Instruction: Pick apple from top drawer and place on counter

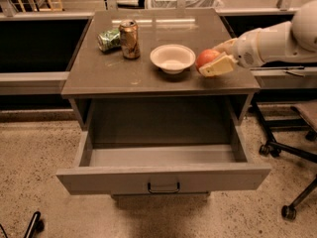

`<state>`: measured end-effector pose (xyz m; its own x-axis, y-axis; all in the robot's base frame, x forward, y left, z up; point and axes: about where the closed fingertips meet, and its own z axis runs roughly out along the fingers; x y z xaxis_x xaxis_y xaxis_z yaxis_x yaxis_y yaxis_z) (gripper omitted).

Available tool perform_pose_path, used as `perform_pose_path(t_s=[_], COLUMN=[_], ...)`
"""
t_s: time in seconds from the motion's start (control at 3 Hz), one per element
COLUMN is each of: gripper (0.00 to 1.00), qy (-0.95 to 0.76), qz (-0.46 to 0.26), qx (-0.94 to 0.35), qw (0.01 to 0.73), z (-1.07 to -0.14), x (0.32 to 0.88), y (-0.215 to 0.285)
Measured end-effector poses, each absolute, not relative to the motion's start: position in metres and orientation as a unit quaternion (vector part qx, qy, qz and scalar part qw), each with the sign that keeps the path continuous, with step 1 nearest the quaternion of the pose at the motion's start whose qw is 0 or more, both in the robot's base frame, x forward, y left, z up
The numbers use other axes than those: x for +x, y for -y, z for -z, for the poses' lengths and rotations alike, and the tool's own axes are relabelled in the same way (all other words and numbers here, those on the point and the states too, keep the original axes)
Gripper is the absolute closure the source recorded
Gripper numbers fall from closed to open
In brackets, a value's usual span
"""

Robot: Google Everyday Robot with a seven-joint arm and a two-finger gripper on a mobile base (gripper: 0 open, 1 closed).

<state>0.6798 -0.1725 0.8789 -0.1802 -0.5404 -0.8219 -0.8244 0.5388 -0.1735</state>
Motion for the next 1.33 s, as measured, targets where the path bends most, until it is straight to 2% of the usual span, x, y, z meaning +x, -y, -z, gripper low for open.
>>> perform_pose_path(t_s=[0.33, 0.67, 1.0, 1.33], gripper=[0.36, 0.13, 0.00, 0.00], qy=[-0.790, -0.800, -0.801, -0.789], qz=[-0.117, -0.103, -0.101, -0.126], qx=[-0.458, -0.461, -0.461, -0.473], qw=[0.391, 0.370, 0.368, 0.371], z=[-0.847, -0.824, -0.821, -0.822], x=[0.690, 0.688, 0.687, 0.685], y=[0.174, 0.180, 0.180, 0.180])
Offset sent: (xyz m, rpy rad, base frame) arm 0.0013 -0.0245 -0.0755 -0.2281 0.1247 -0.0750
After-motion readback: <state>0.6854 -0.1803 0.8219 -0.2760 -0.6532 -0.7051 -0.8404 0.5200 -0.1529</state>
